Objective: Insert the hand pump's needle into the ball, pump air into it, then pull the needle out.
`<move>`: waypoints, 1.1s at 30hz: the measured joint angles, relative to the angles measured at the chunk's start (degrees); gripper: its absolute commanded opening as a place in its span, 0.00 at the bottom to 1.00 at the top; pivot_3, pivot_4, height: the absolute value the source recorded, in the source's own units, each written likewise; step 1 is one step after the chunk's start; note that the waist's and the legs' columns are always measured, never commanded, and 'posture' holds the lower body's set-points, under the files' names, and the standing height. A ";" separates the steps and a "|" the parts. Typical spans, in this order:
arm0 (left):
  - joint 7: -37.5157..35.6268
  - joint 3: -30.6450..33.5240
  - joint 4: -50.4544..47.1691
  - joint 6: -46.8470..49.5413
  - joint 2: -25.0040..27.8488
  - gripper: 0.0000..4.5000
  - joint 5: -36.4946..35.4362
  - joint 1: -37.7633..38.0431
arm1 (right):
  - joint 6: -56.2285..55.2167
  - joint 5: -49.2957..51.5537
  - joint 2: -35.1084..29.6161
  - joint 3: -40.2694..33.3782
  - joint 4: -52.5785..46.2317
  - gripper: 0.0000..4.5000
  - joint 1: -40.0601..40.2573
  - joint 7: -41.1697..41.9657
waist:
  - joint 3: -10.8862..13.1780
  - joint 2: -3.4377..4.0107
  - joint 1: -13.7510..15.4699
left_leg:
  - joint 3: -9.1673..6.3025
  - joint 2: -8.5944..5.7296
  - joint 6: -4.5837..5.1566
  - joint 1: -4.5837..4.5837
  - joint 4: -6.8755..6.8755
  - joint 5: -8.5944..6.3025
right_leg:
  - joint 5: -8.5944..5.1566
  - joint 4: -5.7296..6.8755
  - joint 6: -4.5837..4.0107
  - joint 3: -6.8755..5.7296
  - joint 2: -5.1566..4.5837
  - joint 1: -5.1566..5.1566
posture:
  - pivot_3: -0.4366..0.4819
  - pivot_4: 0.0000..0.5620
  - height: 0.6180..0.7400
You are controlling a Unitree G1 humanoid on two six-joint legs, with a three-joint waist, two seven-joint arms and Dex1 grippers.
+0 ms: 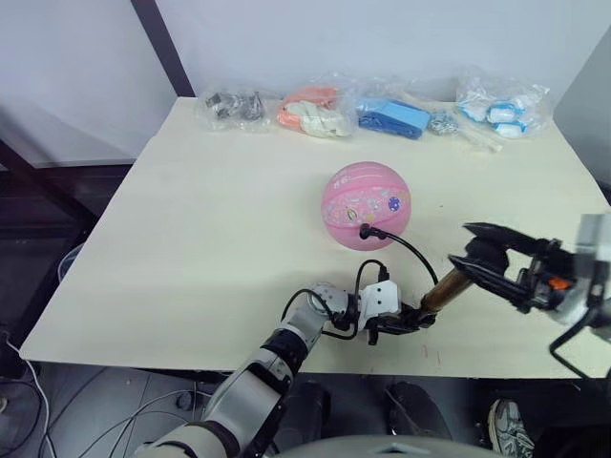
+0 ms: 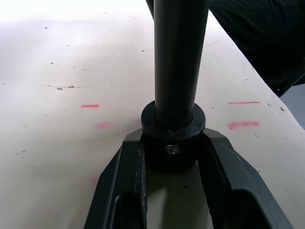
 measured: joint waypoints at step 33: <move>0.63 0.01 -0.11 0.04 0.73 0.23 0.30 0.49 | -9.32 -18.24 7.85 15.58 -0.28 0.48 3.58 -2.59 | -0.41 -0.27 -0.21 | -0.11 0.06 -0.02 0.25 -0.01 0.01 | -0.01 0.02 0.03 -0.05 0.20 0.08 | 0.48 0.27 1.00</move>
